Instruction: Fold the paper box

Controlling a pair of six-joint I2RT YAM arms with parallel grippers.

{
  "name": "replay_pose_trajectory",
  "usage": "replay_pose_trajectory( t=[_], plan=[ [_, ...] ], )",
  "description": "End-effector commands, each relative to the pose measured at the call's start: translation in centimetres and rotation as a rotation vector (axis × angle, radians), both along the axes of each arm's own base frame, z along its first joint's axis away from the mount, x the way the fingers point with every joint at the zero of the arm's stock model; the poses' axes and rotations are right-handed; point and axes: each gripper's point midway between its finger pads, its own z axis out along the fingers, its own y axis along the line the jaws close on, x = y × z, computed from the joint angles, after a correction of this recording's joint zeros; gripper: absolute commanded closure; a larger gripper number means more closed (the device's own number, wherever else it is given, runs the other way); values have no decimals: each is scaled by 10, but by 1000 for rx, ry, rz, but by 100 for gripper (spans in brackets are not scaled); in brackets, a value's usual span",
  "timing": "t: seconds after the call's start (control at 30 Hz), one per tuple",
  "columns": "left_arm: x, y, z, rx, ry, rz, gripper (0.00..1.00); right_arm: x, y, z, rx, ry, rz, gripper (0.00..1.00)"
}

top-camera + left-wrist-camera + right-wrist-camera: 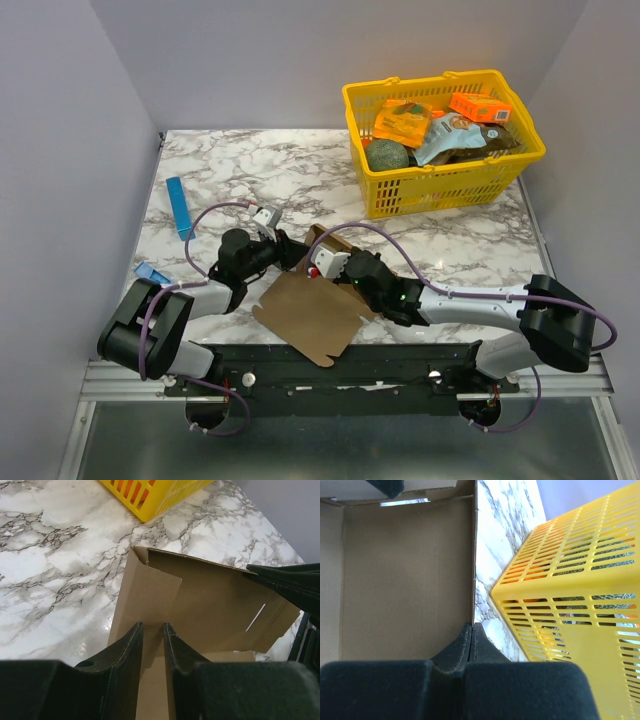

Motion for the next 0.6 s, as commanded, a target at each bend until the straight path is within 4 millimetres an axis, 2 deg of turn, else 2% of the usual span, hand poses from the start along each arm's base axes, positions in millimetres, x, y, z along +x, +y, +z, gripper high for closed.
replay_pose_trajectory(
  t=[0.0, 0.37, 0.57],
  plan=[
    [2, 2, -19, 76, 17, 33, 69, -5, 6, -1, 6, 14, 41, 99],
    [22, 16, -16, 103, -52, 154, 72, -7, 6, 1, 21, 18, 48, 99],
    [26, 11, -16, 91, -57, 151, 74, -7, 7, -1, 23, 23, 52, 99]
  ],
)
